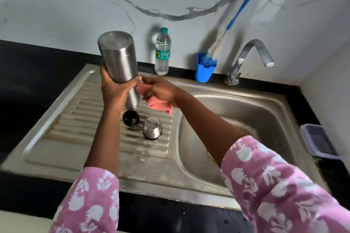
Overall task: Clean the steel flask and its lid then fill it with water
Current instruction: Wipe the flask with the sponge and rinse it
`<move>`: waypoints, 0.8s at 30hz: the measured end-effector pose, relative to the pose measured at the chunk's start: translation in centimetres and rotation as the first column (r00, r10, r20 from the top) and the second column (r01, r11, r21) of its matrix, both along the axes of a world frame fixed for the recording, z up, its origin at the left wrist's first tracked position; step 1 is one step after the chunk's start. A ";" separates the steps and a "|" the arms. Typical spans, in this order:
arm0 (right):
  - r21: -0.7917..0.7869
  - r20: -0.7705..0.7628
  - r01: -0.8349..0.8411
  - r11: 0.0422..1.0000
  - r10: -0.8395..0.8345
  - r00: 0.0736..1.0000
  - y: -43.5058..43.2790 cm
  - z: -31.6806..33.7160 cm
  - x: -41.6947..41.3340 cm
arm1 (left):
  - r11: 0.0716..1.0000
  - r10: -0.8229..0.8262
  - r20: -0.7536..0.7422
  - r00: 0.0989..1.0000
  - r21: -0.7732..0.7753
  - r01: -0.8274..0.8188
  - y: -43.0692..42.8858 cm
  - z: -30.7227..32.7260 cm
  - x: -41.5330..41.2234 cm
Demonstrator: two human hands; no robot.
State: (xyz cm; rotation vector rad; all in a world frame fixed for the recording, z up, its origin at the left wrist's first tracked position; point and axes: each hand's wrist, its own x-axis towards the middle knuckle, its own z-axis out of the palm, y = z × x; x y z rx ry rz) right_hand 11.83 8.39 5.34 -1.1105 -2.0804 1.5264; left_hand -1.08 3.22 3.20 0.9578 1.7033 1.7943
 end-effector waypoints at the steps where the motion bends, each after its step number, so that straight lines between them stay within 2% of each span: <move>1: -0.017 0.010 -0.017 1.000 0.017 1.000 0.1 0.0 -1.0 | 1.000 0.008 -0.022 1.000 -0.015 -0.009 -0.1 -0.2 -1.0; 8: -0.101 0.091 -0.106 0.989 0.116 0.989 0.4 -1.3 -7.0 | 0.995 0.092 -0.012 0.996 -0.049 -0.092 -1.1 -3.1 -6.1; 14: -0.155 0.111 -0.083 0.984 0.101 0.989 0.3 -3.0 -8.3 | 0.992 0.105 0.012 0.994 -0.065 -0.104 -1.4 -5.2 -6.9; 24: -0.155 0.136 -0.057 0.986 0.079 0.988 0.0 -4.1 -9.0 | 0.983 0.169 -0.007 0.986 -0.067 -0.169 -1.5 -7.2 -6.8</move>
